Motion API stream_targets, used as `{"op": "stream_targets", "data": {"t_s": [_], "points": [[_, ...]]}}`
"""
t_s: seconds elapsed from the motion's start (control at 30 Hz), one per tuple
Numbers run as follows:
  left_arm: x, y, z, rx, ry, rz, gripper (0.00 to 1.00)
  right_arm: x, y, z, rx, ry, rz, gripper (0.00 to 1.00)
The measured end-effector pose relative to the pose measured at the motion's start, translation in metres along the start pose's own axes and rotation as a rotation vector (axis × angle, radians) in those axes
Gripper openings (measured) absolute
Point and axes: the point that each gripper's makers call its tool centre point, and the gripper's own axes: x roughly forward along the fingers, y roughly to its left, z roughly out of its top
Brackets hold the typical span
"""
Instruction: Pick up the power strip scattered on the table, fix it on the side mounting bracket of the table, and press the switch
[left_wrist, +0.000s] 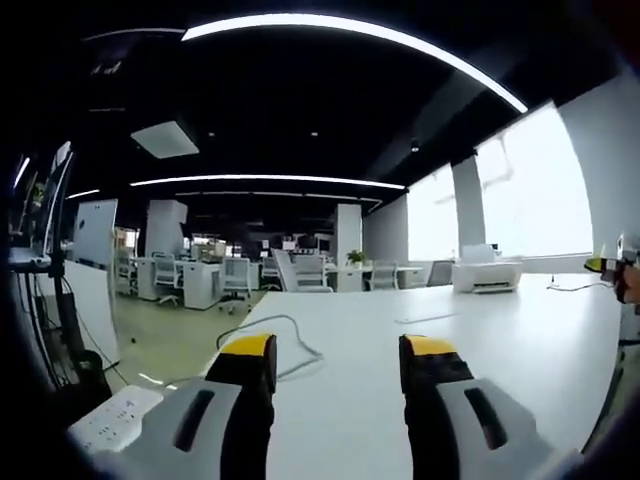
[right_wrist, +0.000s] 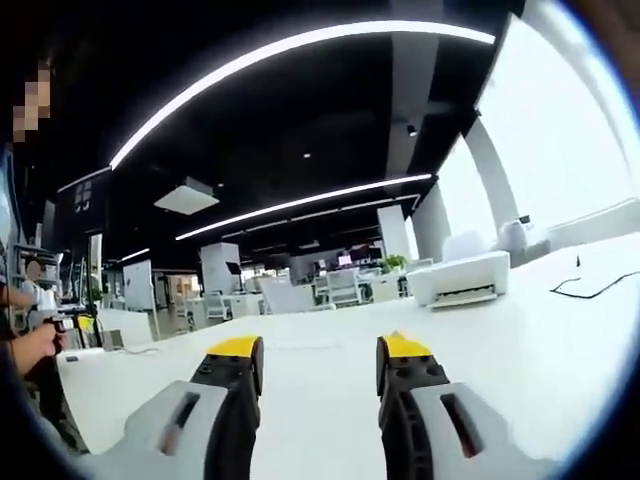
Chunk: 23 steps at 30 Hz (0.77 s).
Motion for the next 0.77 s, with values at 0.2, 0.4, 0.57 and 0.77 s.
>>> {"op": "stream_targets", "data": {"t_s": [0.2,0.4,0.57,0.77], "points": [[0.0009,-0.0045,0.0072,-0.011,-0.02,-0.017,0.54,0.0042,-0.002,0.0013,-0.002,0.001,0.003,0.41],[0.0027,-0.0034,0.0073,-0.005,-0.02,-0.016,0.54,0.0048,-0.0047,0.0016,0.002,-0.001,-0.003,0.41],[0.0019,-0.0038,0.009,-0.007,-0.026,-0.018,0.54,0.0038,-0.0053,0.0011,0.002,0.003,-0.012,0.41],[0.0013,-0.0031,0.0095,-0.011,-0.03,-0.02,0.54,0.0023,-0.0064,-0.0015,0.002,0.01,-0.024,0.41]]}}
